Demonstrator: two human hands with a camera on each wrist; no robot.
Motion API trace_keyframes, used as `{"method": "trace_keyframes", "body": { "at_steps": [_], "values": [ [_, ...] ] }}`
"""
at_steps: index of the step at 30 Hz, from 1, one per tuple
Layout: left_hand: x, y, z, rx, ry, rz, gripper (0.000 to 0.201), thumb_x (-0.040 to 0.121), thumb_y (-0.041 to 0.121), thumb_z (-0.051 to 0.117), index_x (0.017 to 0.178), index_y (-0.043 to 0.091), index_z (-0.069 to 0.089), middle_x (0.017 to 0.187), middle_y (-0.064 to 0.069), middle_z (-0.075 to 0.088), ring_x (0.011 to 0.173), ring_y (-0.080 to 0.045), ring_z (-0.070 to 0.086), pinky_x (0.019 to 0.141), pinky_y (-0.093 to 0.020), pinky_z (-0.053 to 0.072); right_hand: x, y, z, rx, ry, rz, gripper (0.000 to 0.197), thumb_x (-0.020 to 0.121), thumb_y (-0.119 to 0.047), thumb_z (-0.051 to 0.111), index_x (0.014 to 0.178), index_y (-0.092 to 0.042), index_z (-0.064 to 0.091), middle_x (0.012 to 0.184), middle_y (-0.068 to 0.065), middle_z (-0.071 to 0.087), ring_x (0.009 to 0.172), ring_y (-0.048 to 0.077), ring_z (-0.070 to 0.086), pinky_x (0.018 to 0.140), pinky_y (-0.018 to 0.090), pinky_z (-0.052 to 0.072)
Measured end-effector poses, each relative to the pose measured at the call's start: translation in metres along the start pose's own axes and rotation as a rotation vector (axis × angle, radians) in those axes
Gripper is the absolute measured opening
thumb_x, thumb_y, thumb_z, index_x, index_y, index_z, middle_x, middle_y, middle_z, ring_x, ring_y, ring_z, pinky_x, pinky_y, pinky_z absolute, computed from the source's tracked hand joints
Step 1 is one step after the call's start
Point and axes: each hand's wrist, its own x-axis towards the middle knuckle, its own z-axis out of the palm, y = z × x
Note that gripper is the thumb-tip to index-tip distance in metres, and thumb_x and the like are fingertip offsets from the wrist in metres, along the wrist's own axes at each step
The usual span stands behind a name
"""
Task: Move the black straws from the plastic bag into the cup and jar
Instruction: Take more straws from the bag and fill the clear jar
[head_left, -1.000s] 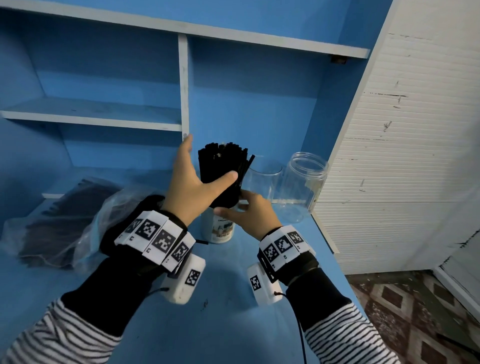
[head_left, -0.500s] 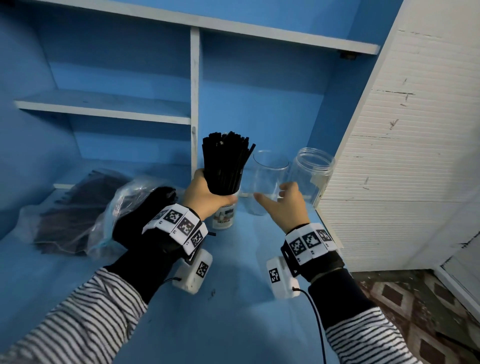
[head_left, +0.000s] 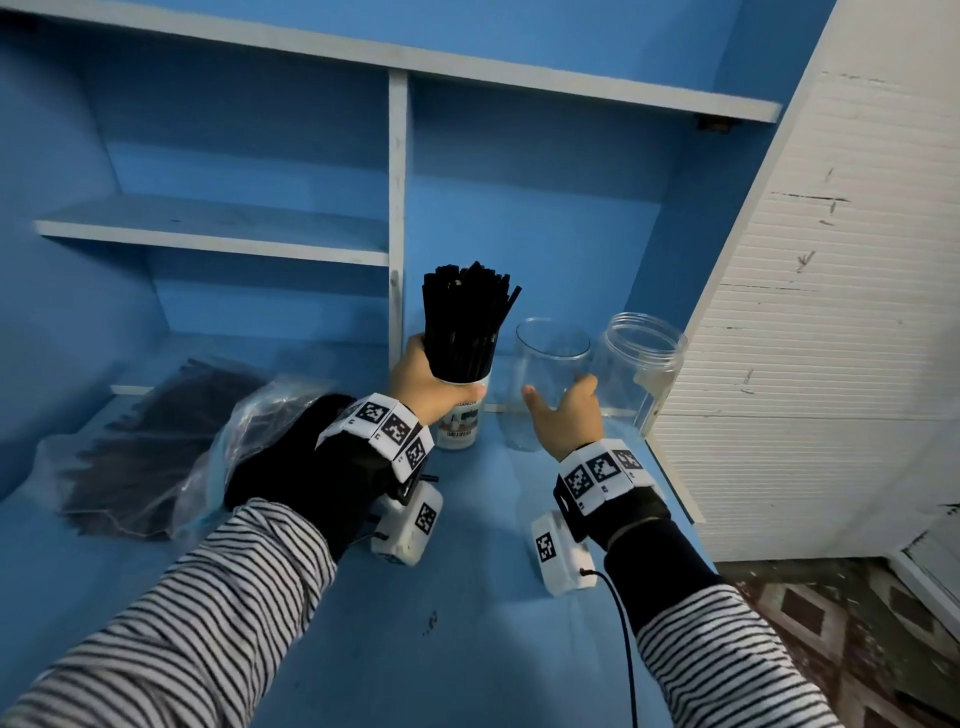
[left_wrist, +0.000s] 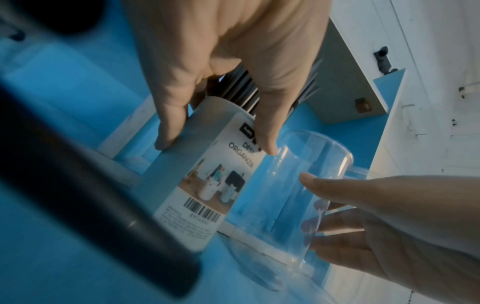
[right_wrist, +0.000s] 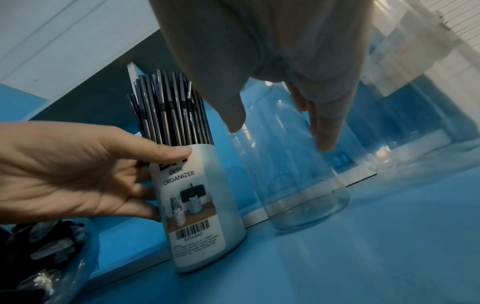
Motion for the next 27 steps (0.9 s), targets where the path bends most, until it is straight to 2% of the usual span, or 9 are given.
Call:
{"method": "trace_keyframes", "body": {
  "at_steps": [3, 5, 8, 12, 14, 17, 21, 24, 27],
  "values": [
    [0.002, -0.005, 0.0, 0.026, -0.057, 0.014, 0.087, 0.034, 0.053, 0.082, 0.114, 0.026, 0.061, 0.108, 0.008, 0.069, 0.104, -0.013, 0.065, 0.094, -0.043, 0.053, -0.003, 0.0, -0.003, -0.016, -0.028, 0.003, 0.068, 0.092, -0.036, 0.061, 0.134, 0.005, 0.028, 0.14, 0.024, 0.04, 0.13, 0.035, 0.04, 0.105, 0.038, 0.034],
    [-0.01, 0.007, -0.005, 0.052, -0.097, -0.001, 0.094, 0.039, 0.054, 0.086, 0.123, 0.026, 0.056, 0.118, 0.01, 0.065, 0.11, -0.012, 0.061, 0.099, -0.042, 0.05, -0.009, 0.0, -0.005, -0.02, -0.038, 0.003, 0.067, 0.092, -0.035, 0.061, 0.134, 0.005, 0.028, 0.14, 0.024, 0.041, 0.13, 0.034, 0.041, 0.103, 0.035, 0.034],
    [-0.03, 0.019, -0.017, 0.106, -0.094, -0.051, 0.089, 0.061, 0.04, 0.087, 0.135, 0.017, 0.043, 0.13, 0.006, 0.055, 0.117, -0.015, 0.054, 0.103, -0.039, 0.044, -0.021, 0.001, -0.012, -0.025, -0.05, -0.006, 0.066, 0.092, -0.034, 0.061, 0.134, 0.005, 0.029, 0.14, 0.023, 0.042, 0.13, 0.033, 0.041, 0.101, 0.033, 0.034],
    [-0.058, 0.031, -0.043, 0.245, -0.002, 0.028, 0.078, 0.078, 0.037, 0.074, 0.144, 0.022, 0.036, 0.146, -0.001, 0.044, 0.132, -0.02, 0.044, 0.108, -0.037, 0.037, -0.039, 0.004, -0.021, -0.045, -0.076, -0.015, 0.066, 0.092, -0.035, 0.062, 0.134, 0.005, 0.031, 0.139, 0.02, 0.043, 0.129, 0.031, 0.041, 0.094, 0.026, 0.032],
    [-0.076, 0.04, -0.064, 0.29, 0.032, 0.086, 0.055, 0.084, 0.036, 0.069, 0.135, 0.028, 0.048, 0.138, 0.003, 0.052, 0.123, -0.015, 0.049, 0.102, -0.032, 0.039, -0.048, 0.005, -0.024, -0.056, -0.09, -0.03, 0.069, 0.089, -0.037, 0.064, 0.134, 0.004, 0.031, 0.139, 0.019, 0.044, 0.129, 0.031, 0.042, 0.093, 0.027, 0.033],
    [-0.098, 0.047, -0.099, 0.355, 0.083, 0.147, 0.029, 0.083, 0.039, 0.068, 0.111, 0.039, 0.059, 0.122, 0.012, 0.06, 0.115, -0.012, 0.055, 0.101, -0.037, 0.043, -0.061, 0.005, -0.026, -0.073, -0.1, -0.05, 0.072, 0.087, -0.04, 0.067, 0.133, 0.003, 0.033, 0.138, 0.018, 0.046, 0.128, 0.031, 0.045, 0.095, 0.029, 0.036],
    [-0.109, 0.037, -0.142, 0.519, 0.108, 0.098, 0.029, 0.081, 0.038, 0.071, 0.109, 0.038, 0.062, 0.123, 0.006, 0.06, 0.116, -0.017, 0.055, 0.1, -0.036, 0.041, -0.076, 0.001, -0.025, -0.068, -0.112, -0.063, 0.074, 0.084, -0.043, 0.069, 0.133, 0.0, 0.033, 0.14, 0.018, 0.046, 0.129, 0.031, 0.045, 0.099, 0.032, 0.037],
    [-0.111, 0.022, -0.165, 0.576, 0.032, 0.032, 0.029, 0.079, 0.03, 0.075, 0.105, 0.039, 0.062, 0.124, -0.001, 0.06, 0.113, -0.02, 0.057, 0.095, -0.033, 0.041, -0.084, -0.002, -0.023, -0.065, -0.13, -0.074, 0.075, 0.084, -0.044, 0.069, 0.133, -0.001, 0.033, 0.138, 0.017, 0.047, 0.127, 0.031, 0.047, 0.097, 0.032, 0.039],
    [-0.116, 0.007, -0.177, 0.617, -0.065, -0.006, 0.031, 0.081, 0.024, 0.074, 0.106, 0.039, 0.062, 0.123, 0.001, 0.06, 0.112, -0.02, 0.056, 0.094, -0.031, 0.042, -0.091, -0.003, -0.021, -0.067, -0.155, -0.084, 0.078, 0.083, -0.047, 0.068, 0.136, -0.002, 0.032, 0.14, 0.015, 0.047, 0.128, 0.03, 0.047, 0.098, 0.033, 0.039]
  ]
}}
